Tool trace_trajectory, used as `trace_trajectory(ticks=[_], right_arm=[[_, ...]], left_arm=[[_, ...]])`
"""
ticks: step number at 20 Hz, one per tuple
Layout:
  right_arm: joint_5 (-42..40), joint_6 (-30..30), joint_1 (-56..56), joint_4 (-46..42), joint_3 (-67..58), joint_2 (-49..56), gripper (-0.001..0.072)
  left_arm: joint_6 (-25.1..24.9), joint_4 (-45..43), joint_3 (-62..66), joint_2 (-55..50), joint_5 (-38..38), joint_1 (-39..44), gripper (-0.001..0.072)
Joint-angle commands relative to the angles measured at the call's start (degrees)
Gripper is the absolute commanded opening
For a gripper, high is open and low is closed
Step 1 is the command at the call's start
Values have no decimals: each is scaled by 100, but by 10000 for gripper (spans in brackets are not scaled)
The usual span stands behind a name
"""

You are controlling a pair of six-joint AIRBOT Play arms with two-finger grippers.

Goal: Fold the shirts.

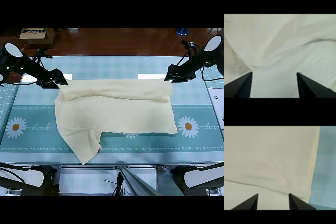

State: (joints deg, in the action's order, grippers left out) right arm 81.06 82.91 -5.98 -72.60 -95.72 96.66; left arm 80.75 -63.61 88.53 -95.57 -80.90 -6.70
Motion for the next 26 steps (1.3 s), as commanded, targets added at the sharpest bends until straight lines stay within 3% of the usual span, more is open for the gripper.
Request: trace_trajectory(ticks=[1,2,3,5,8,12,13,14,21,26], right_arm=[[719,-588,-50,-752,-111,-302,452],[1010,-511,-166,-1237,-79,-483,452],[1091,-361,-413,-1196,68,-704,452],[1043,-472,-1008,-614,881,-1272,452],[275,-905,-1921,417,2741,-2234,459],[-254,-1272,-2463,1126,4124,-2951,459],[-350,-1272,-2463,1123,4229,-3034,459],[-389,-1272,-2461,1134,4253,-3071,459],[-350,-1270,-2463,1355,4251,-3088,459],[-354,-1268,-2461,1355,4251,-3088,459]], left_arm=[[48,-560,50,232,-804,-247,593],[52,-752,-48,404,-1045,-387,582],[52,-730,-313,664,-1121,-570,582],[-57,-625,-1497,1443,-907,-960,582],[-352,-278,-3759,2509,-409,-1482,584],[-1082,671,-5331,2752,-232,-1652,583],[-1108,789,-5504,2750,-33,-1596,575],[-1108,896,-5602,2750,153,-1521,503],[-1003,909,-5674,2524,632,-935,505],[-1003,352,-5534,2741,188,-1499,504]])
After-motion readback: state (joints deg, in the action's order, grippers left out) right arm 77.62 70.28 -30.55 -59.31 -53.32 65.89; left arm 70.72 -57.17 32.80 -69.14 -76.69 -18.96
